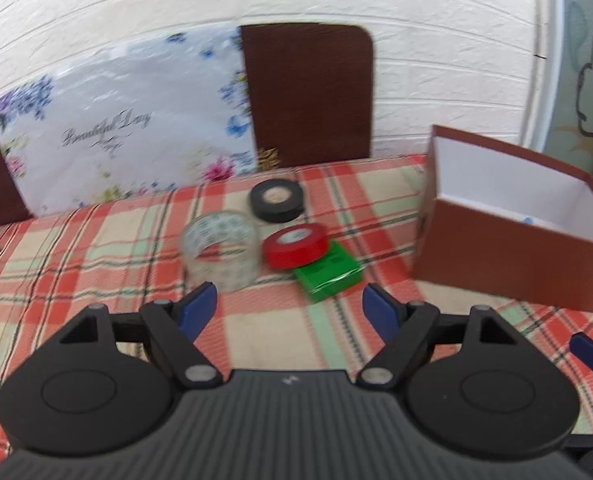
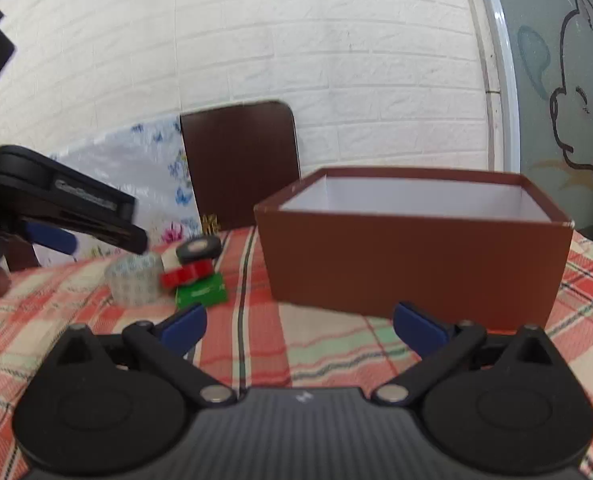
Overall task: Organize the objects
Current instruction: 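Move the right gripper toward the green box under the red tape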
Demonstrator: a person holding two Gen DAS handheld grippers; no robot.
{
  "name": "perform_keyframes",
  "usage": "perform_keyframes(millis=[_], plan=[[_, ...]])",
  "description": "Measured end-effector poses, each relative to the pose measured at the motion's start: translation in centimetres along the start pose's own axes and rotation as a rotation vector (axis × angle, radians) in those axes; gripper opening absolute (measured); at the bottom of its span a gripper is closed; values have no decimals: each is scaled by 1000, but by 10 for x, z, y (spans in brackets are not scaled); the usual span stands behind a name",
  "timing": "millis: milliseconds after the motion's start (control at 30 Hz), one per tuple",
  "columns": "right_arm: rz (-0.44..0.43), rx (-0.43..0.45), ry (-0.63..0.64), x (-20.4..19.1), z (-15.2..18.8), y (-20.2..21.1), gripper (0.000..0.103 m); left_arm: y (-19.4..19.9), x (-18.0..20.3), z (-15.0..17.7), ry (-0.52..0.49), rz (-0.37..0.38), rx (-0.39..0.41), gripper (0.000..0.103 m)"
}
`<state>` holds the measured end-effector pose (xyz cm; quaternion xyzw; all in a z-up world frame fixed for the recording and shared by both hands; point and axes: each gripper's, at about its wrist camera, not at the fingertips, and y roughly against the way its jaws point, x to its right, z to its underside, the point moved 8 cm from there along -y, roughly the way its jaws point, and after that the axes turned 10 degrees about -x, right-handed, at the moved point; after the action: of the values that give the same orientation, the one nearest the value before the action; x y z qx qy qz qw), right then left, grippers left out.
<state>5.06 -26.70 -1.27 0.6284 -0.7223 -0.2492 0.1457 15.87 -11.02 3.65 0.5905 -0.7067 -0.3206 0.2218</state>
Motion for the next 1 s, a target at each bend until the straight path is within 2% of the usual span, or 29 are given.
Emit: perform_keyframes(millis=[367,500,667,767,800,867,933,1000], plan=[[-11,-181,14,-31,35,-26,103,-30,-63,30,71,-46,-61,88],[-7,-215,56,-46,40,-36,103,-42,-83,38,96,-58,-70,89],[-23,-248,148,-72,43,-50,103,-61,-111,44,107,-134,-40,91],[-36,-278,203,-87,45,-64,103,-77,-127,57,109,-176,-48,92],[-41,-280,210,-91,45,-67,103,-84,-131,63,108,-182,-53,96],[-51,-282,217,-96,44,-71,103,-83,-139,71,156,-150,6,101],[-57,-285,217,-97,43,-73,103,-84,-144,71,204,-90,-3,103],[-63,-290,211,-97,44,-74,103,-84,-143,71,206,-89,-3,103]])
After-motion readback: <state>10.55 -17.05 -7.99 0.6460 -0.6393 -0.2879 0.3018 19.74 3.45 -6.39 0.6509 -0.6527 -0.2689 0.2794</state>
